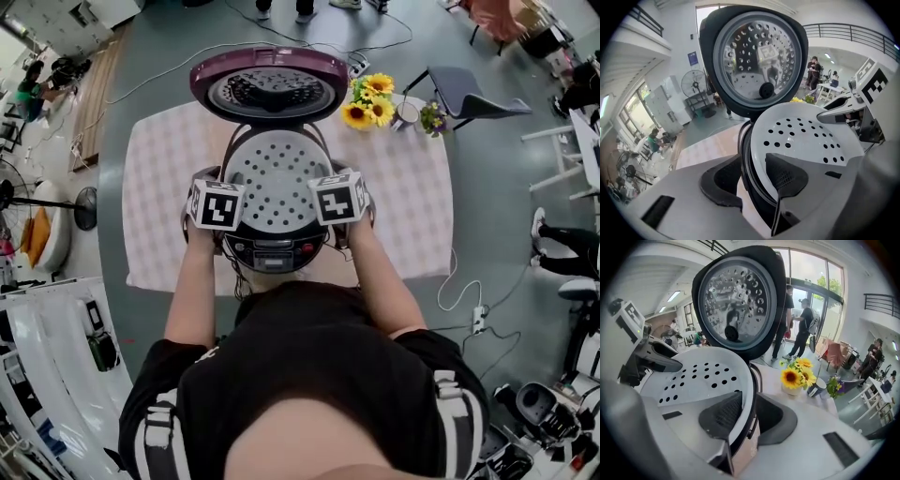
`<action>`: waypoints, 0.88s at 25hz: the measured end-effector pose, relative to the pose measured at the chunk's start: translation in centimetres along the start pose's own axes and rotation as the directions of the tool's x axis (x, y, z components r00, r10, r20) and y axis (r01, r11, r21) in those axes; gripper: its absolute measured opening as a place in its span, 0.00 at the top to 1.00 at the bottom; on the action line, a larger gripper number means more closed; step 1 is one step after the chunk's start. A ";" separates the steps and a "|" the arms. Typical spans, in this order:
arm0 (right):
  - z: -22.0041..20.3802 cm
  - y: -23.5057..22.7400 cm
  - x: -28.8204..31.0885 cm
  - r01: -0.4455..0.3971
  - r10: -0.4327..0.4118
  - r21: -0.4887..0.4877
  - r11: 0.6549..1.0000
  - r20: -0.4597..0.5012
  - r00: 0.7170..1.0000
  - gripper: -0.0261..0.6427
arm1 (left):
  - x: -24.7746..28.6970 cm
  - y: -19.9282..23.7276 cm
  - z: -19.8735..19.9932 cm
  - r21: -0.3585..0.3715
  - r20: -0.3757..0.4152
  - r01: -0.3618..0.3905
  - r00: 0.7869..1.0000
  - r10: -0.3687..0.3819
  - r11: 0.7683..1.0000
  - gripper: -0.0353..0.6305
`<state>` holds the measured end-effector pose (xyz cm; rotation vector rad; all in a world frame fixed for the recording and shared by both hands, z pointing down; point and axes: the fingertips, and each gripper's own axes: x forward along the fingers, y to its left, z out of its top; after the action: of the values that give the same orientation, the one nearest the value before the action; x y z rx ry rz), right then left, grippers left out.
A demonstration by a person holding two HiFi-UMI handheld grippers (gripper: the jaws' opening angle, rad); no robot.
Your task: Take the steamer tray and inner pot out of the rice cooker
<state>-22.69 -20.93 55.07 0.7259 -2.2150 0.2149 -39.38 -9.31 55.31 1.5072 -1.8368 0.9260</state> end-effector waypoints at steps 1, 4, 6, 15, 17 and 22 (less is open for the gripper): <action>0.3 0.1 -0.5 -0.002 0.002 -0.003 1.000 0.017 1.000 0.84 | -0.5 -0.2 0.3 -0.002 0.014 -0.002 1.000 0.002 1.000 0.71; 1.6 0.0 -1.7 0.001 0.001 -0.018 1.000 0.072 0.997 0.87 | -1.7 -0.4 1.5 -0.003 0.056 -0.014 0.998 0.014 1.000 0.79; 2.2 -0.4 -2.6 0.003 0.000 -0.024 1.000 0.102 0.995 0.87 | -2.6 -0.8 2.2 -0.009 0.081 -0.013 0.997 0.014 1.000 0.82; 3.3 -2.5 -7.0 0.026 -0.020 -0.029 0.999 0.213 0.977 0.89 | -5.8 -3.1 4.6 -0.058 0.207 0.001 0.978 0.011 0.998 0.87; 2.9 -2.9 -8.1 0.033 -0.025 -0.030 0.999 0.236 0.972 0.89 | -6.6 -4.2 4.8 -0.057 0.221 0.003 0.975 0.010 0.998 0.87; 1.9 -5.5 -10.8 0.067 -0.067 0.011 0.998 0.262 0.963 0.89 | -8.2 -7.1 7.2 -0.062 0.286 0.038 0.958 -0.019 0.997 0.88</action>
<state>-15.03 -21.56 45.51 0.8719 -2.4351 0.0910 -30.89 -11.26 45.60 1.6920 -2.0173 0.6521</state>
